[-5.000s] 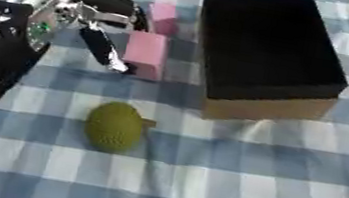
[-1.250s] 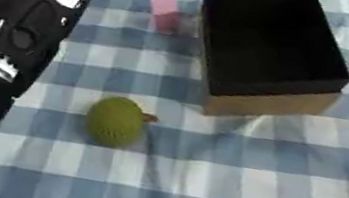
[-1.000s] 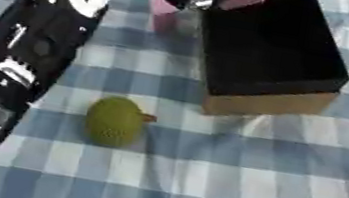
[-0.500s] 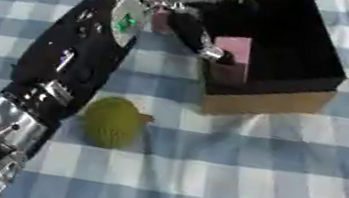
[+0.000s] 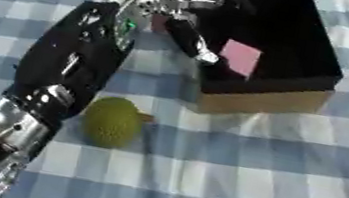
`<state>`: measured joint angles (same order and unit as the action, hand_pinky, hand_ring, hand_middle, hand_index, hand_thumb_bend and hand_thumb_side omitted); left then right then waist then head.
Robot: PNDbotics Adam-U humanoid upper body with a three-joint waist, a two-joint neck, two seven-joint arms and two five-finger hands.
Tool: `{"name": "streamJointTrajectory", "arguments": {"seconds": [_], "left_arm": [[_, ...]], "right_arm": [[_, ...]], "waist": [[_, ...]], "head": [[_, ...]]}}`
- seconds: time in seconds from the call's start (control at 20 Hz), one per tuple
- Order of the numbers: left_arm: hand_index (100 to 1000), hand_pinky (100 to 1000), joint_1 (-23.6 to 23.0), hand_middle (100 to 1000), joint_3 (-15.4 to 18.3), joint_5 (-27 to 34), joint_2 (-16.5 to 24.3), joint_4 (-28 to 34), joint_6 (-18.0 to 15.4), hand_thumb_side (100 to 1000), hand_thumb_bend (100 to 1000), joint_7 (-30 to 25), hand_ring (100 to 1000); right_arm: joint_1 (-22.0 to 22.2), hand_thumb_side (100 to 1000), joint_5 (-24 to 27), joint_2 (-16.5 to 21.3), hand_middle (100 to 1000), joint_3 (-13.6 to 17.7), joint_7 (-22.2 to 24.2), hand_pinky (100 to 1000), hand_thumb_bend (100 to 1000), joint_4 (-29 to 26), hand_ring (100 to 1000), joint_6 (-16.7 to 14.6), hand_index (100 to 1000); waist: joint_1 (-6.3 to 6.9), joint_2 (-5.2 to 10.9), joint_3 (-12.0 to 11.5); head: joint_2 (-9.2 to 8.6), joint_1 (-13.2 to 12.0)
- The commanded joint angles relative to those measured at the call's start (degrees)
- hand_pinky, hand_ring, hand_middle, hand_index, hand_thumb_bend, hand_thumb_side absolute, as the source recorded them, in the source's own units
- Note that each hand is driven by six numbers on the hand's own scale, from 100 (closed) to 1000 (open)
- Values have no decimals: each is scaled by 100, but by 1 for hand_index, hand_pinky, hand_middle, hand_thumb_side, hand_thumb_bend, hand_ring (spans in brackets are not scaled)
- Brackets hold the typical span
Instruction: Pick up objects on the table and place them in the box.
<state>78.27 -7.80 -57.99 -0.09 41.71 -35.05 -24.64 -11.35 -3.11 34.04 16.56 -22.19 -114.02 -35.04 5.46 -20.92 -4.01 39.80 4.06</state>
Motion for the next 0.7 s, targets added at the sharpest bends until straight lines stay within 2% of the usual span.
{"name": "streamJointTrajectory", "arguments": {"seconds": [0.05,0.1,0.2,0.4,0.55,0.7], "left_arm": [[958,986,151,852,167,369,275,111,189,633,313,141,950],[949,979,186,835,222,591,400,148,309,634,257,191,940],[939,971,265,828,298,1034,687,238,533,602,219,244,934],[931,960,361,832,423,1594,1276,353,868,564,221,289,934],[933,955,370,833,453,1623,1586,283,934,534,248,325,937],[937,952,318,837,441,1543,1738,207,829,537,272,321,939]], "right_arm": [[-8,470,10,101,471,52,11,906,100,-58,941,11,903],[9,470,-7,104,470,60,8,906,100,-58,941,13,904],[38,470,-41,112,469,75,-4,906,100,-58,942,18,904],[88,470,-111,125,467,96,-40,907,100,-58,940,7,904],[126,470,-165,122,465,104,-59,906,100,-58,938,-21,904],[173,470,-236,89,459,107,-73,906,100,-58,936,-62,904]], "waist": [[2,56,-30],[12,56,-44],[33,54,-65],[55,43,-86],[58,33,-81],[35,7,-50]], "head": [[55,16],[60,30],[67,51],[54,90],[8,111],[-56,139]]}}
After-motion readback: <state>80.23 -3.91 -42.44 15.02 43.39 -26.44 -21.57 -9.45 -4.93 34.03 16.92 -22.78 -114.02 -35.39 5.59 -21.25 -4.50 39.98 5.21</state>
